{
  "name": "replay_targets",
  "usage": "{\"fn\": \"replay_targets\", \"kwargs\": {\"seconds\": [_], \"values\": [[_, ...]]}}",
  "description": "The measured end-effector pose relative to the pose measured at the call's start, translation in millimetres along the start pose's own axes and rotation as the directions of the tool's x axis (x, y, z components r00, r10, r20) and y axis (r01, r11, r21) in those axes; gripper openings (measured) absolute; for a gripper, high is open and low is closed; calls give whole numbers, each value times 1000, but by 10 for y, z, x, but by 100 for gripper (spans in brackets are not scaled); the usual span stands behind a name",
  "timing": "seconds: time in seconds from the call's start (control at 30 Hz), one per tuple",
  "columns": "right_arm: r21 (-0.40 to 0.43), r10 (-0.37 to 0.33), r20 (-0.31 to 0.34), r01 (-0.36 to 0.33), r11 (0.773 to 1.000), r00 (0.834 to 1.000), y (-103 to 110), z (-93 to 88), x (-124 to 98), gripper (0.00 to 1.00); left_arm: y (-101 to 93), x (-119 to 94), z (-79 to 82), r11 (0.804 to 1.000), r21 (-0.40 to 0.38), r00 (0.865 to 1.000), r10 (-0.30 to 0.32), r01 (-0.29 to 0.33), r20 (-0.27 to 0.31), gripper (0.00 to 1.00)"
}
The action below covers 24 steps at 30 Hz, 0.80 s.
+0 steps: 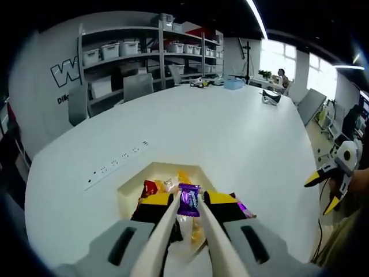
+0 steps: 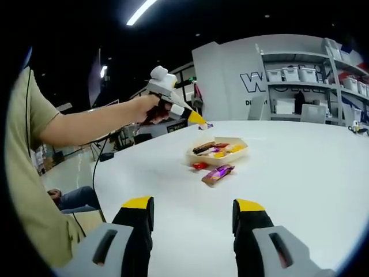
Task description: Place the target food into the container with the food tongs after gripping and lifting it, then release it inside without dropping or visibly crushing the food.
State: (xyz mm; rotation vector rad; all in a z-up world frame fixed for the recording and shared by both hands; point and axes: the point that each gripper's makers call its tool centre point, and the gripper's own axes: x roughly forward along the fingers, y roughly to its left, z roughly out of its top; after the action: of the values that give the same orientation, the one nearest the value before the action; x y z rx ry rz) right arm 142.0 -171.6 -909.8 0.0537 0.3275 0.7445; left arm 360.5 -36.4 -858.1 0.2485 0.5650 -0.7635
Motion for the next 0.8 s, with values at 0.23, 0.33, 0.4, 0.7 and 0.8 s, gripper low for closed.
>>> {"fn": "replay_targets", "kwargs": {"seconds": [0.23,0.33,0.4,0.7,0.8], "values": [[-2,-4,-1,4,1000,1000,-15,0,-19,52,48,153,93,1000,10,1000,14,-14,-13,20],[0,-8,-1,8,1000,1000,-31,1,-35,52,66,203,89,1000,12,1000,19,-19,-25,22],[0,-9,-1,9,1000,1000,-34,0,-37,52,75,221,74,1000,8,999,22,-22,-33,22],[2,-5,-3,5,1000,1000,-16,-17,-18,52,66,146,39,1000,17,999,25,-24,-29,21],[1,-2,-5,2,1000,1000,-5,-24,-8,52,83,111,-2,999,21,999,31,-30,-31,22]]}}
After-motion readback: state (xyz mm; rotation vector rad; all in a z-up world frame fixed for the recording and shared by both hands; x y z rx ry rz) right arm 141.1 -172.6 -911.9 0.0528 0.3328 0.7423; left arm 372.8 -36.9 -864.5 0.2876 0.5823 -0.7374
